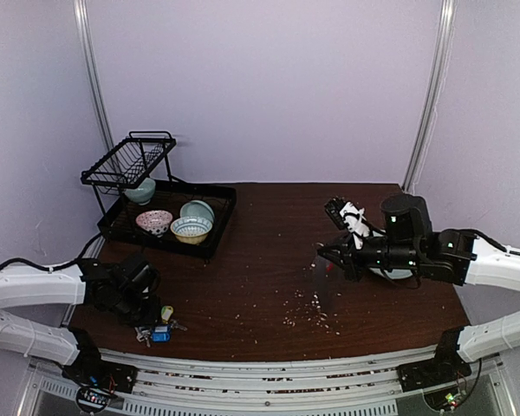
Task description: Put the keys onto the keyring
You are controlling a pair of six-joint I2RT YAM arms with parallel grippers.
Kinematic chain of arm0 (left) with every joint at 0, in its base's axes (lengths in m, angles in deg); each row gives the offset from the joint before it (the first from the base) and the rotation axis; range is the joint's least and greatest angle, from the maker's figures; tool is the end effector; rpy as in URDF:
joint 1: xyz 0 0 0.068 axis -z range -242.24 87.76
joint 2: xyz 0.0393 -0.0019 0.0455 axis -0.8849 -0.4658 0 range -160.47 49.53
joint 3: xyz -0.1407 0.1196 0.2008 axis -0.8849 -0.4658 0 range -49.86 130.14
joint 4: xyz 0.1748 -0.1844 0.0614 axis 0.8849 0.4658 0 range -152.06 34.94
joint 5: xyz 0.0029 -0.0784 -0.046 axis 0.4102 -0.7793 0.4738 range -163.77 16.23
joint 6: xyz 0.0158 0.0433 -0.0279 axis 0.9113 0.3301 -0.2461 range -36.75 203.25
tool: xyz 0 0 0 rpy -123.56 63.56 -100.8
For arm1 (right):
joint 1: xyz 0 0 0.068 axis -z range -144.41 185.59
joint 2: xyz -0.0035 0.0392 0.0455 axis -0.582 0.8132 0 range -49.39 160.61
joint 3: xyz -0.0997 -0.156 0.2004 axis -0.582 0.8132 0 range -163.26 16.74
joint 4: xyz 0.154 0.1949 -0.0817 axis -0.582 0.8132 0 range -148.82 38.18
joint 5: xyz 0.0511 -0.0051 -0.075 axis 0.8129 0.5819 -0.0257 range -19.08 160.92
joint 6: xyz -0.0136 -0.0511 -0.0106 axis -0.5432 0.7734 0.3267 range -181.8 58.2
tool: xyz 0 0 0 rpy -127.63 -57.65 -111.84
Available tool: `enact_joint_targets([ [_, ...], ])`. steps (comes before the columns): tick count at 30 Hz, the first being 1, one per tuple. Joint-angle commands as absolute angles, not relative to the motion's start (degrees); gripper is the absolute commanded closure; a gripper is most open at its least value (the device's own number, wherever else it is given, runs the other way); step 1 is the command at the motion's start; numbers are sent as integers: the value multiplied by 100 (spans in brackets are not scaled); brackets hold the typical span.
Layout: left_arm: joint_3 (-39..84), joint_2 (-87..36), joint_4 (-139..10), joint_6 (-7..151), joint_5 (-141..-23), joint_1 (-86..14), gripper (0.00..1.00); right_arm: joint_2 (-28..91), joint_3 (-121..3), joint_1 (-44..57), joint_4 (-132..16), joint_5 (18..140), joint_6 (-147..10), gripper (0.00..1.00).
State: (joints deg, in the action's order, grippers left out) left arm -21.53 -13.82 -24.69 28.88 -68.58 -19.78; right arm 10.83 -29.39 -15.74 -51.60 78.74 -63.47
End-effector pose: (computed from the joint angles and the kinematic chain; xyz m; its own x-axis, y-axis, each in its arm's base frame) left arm 0.1273 -0.1122 0.1537 -0.9397 -0.2373 -0.2464 -0.1916 0.9618 -0.1957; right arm 0.1479 0.1927 0.3014 -0.2518 -0.2686 -0.9298 -0.8457 0.5282 0.0764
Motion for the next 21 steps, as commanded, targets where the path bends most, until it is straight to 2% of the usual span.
enact_joint_targets([
  [1, -1855, -1496, -2671, 3237, -6561, -2005, 81, 1088, -2958, -1521, -5303, 7980, -6360, 100],
  [4, -1802, -1568, -2663, 3359, -6387, -2009, 87, 1133, -2966, -1521, -5344, 8025, -6368, 100],
  [7, -1806, -1665, -2659, 3390, -6402, -2010, 100, 1177, -3053, -1527, -5285, 8046, -6369, 100],
  [11, -1797, -1690, -2545, 3332, -6534, -2003, 100, 1171, -3091, -1527, -5245, 8044, -6348, 100],
  [13, -1788, -1654, -2477, 3274, -6568, -2006, 91, 1158, -3091, -1526, -5262, 8063, -6349, 100],
  [15, -1810, -1611, -2462, 3218, -6592, -2005, 88, 1164, -3106, -1521, -5275, 8091, -6353, 100],
  [21, -1933, -1531, -2504, 3106, -6691, -2003, 88, 1212, -3139, -1525, -5274, 8117, -6333, 100],
])
